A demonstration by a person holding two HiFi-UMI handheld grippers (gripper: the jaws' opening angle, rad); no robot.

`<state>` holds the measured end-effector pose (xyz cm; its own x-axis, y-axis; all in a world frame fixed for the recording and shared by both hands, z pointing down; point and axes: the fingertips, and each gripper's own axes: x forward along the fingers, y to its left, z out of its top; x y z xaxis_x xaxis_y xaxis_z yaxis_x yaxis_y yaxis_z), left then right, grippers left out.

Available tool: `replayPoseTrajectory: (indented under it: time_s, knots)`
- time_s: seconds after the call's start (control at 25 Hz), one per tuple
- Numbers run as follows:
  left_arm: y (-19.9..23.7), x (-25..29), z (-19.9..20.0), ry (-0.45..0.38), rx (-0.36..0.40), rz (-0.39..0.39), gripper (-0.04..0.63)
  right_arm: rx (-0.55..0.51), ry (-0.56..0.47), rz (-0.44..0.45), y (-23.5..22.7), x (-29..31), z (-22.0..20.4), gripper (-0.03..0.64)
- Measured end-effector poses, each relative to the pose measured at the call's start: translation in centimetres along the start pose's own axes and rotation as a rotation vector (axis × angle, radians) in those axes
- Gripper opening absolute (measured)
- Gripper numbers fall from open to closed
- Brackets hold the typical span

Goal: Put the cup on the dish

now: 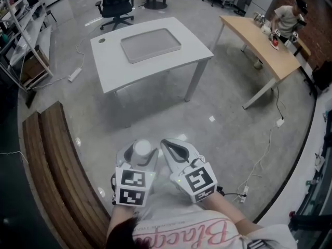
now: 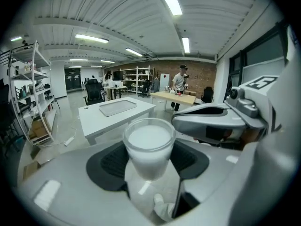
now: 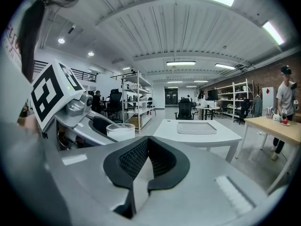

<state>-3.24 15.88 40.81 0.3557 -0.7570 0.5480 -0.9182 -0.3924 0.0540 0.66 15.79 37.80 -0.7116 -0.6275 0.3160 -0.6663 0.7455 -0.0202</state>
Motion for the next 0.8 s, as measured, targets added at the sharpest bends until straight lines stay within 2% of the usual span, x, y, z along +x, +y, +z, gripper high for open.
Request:
replayPoseTrajectory:
  time_s: [0.16,0.44,0.8]
  knots:
    - [1.5,2.3,1.8,0.015,-0.008,0.017,0.262,0.008,0.009,0.004,-2.2,2.2,0.9,0.002]
    - [3.5,5.3,5.4,-0.029,0.023,0.041,0.262,-0.006,-0.015,-0.007,-5.1,4.9,2.5,0.002]
    - [3.8,7.5,5.9,-0.024,0.020,0.019,0.262,0.018,0.007,-0.029,-7.0,5.7,1.6,0.002]
